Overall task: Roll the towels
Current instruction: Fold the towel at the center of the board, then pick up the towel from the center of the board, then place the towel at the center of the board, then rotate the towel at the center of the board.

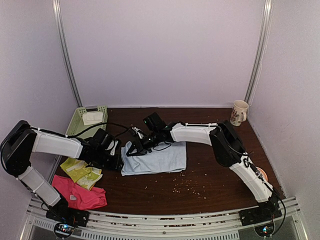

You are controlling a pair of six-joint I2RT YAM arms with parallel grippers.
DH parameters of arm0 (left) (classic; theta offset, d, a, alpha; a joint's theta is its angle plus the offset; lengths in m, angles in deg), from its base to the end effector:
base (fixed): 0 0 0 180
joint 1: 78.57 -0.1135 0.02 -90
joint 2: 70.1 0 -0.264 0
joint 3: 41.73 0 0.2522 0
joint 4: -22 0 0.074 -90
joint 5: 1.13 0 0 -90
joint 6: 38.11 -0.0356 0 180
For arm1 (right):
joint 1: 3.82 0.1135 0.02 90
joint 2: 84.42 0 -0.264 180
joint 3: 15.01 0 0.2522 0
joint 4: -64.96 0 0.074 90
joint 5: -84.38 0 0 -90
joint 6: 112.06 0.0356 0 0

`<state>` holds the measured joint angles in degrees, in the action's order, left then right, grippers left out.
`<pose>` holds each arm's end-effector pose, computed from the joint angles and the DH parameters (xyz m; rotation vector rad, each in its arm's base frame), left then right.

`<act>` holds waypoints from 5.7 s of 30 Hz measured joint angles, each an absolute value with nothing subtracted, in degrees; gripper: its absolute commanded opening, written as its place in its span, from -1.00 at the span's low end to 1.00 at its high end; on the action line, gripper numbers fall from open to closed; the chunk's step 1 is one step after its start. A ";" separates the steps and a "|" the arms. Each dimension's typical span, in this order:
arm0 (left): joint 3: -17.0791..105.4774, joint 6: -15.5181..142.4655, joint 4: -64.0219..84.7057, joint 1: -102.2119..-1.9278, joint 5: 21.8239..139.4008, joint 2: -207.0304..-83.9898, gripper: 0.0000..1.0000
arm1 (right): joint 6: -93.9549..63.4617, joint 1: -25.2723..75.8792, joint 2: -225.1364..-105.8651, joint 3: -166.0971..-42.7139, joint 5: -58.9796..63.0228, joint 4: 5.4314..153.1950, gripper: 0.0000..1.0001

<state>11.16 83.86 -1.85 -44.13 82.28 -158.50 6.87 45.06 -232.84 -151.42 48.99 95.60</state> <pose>0.2234 -0.1581 0.1368 0.1010 2.7041 -0.5362 0.3472 0.4418 0.1352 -1.0040 2.3967 1.7160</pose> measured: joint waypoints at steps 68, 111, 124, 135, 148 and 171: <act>31.95 81.89 -19.33 -44.13 88.71 -165.48 0.09 | -35.84 22.79 -197.72 -117.52 27.46 121.17 -0.14; 48.04 90.31 -11.12 -47.61 63.42 -172.80 -1.00 | -37.11 15.68 -199.25 -123.79 28.44 125.92 -0.16; 96.30 91.68 -14.20 -36.48 57.96 -182.00 -1.00 | -34.40 1.63 -190.59 -123.44 28.53 124.06 -0.16; 103.23 96.45 -15.44 -30.19 54.04 -191.22 -1.00 | -33.37 -6.59 -186.70 -120.67 28.97 123.93 -0.17; 53.63 94.13 -9.56 -37.14 56.49 -174.83 -1.00 | -32.15 -9.89 -185.32 -120.73 30.54 123.93 -0.17; 48.02 82.35 -21.00 -37.88 70.13 -173.67 -0.91 | -48.85 19.53 -190.87 -112.32 28.58 130.22 -0.41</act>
<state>48.02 82.35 -21.00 -37.88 70.13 -173.67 -48.85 19.53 -190.87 -112.32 28.58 130.22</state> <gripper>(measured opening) 0.104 0.315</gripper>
